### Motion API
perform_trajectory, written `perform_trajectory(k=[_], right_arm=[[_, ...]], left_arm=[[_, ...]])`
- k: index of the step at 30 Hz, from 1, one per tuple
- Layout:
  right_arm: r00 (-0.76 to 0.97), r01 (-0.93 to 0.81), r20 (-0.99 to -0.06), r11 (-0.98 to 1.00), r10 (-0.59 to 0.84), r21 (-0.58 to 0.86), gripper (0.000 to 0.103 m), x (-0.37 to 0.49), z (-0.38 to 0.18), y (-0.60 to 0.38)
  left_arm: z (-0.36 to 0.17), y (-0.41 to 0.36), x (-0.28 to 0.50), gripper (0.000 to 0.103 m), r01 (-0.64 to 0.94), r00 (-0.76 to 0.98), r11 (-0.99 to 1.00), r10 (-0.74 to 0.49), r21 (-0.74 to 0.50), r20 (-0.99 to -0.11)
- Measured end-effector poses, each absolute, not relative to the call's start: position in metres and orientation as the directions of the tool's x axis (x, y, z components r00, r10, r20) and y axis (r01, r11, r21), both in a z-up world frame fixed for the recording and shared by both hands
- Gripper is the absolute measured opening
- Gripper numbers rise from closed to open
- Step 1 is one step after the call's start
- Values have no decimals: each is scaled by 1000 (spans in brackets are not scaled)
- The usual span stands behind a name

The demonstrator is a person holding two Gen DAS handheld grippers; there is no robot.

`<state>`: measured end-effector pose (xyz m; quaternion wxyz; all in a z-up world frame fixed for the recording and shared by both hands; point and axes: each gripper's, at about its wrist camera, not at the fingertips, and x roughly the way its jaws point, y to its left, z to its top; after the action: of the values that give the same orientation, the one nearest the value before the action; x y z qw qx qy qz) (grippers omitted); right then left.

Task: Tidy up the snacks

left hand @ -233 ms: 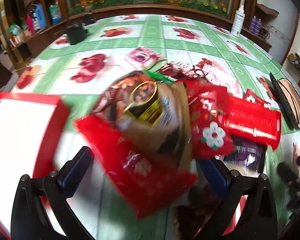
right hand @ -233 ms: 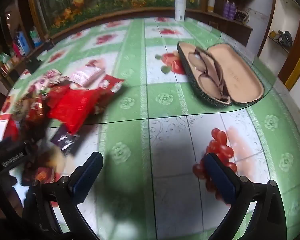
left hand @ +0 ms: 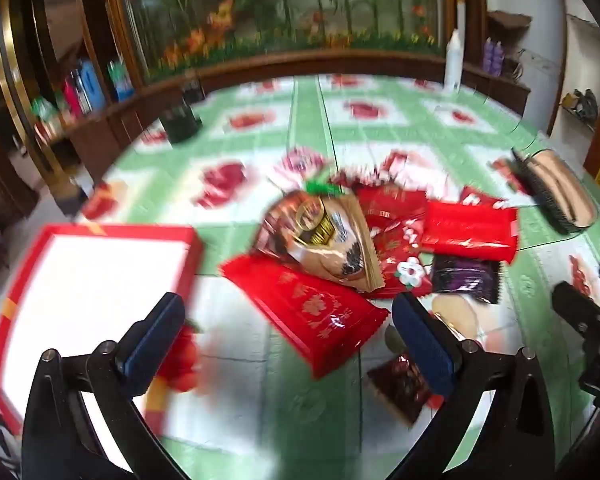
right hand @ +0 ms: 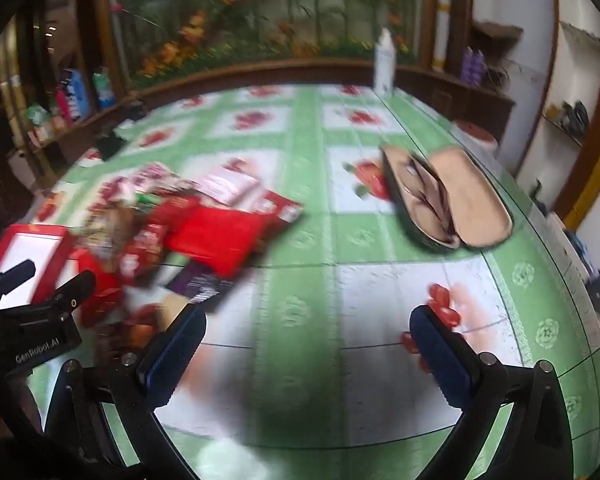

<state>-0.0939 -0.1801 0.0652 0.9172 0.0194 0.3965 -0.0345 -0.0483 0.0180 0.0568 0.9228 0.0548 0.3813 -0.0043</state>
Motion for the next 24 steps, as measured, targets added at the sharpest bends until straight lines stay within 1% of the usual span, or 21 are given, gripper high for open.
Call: perform_trajectory(k=[2, 3, 4, 5, 6, 8, 10, 12, 18, 24], right_arm=[[708, 58, -705, 998, -36, 8, 103, -102, 70, -166], [734, 50, -678, 999, -33, 4, 103, -109, 74, -160], [736, 40, -676, 999, -37, -11, 103, -112, 75, -152], [737, 30, -675, 999, -40, -26, 103, -114, 76, -143], [738, 21, -673, 999, -41, -38, 103, -116, 76, -136], [712, 6, -702, 999, -28, -34, 103, -112, 76, -129], [711, -5, -703, 999, -35, -55, 103, -113, 76, -117], [704, -16, -710, 1000, -6, -23, 103, -115, 78, -114], [715, -32, -699, 999, -5, -40, 103, -123, 81, -101], [717, -40, -697, 997, -12, -59, 103, -127, 80, -95]], left_arm=[[60, 22, -60, 103, 51, 724, 997, 3, 57, -689], [66, 19, -72, 103, 47, 757, 994, 28, 96, -653], [71, 24, -77, 103, 43, 765, 994, 30, 99, -643], [73, 30, -78, 103, 45, 757, 995, 24, 89, -652], [73, 33, -84, 103, 47, 772, 995, 19, 86, -636], [76, 40, -93, 103, 39, 792, 995, 25, 92, -610], [80, 49, -96, 103, 37, 781, 995, 32, 96, -623], [83, 58, -101, 103, 34, 779, 994, 39, 105, -626], [84, 74, -108, 103, 4, 767, 995, 61, 99, -639], [77, 88, -113, 103, -19, 760, 998, 53, 58, -647]])
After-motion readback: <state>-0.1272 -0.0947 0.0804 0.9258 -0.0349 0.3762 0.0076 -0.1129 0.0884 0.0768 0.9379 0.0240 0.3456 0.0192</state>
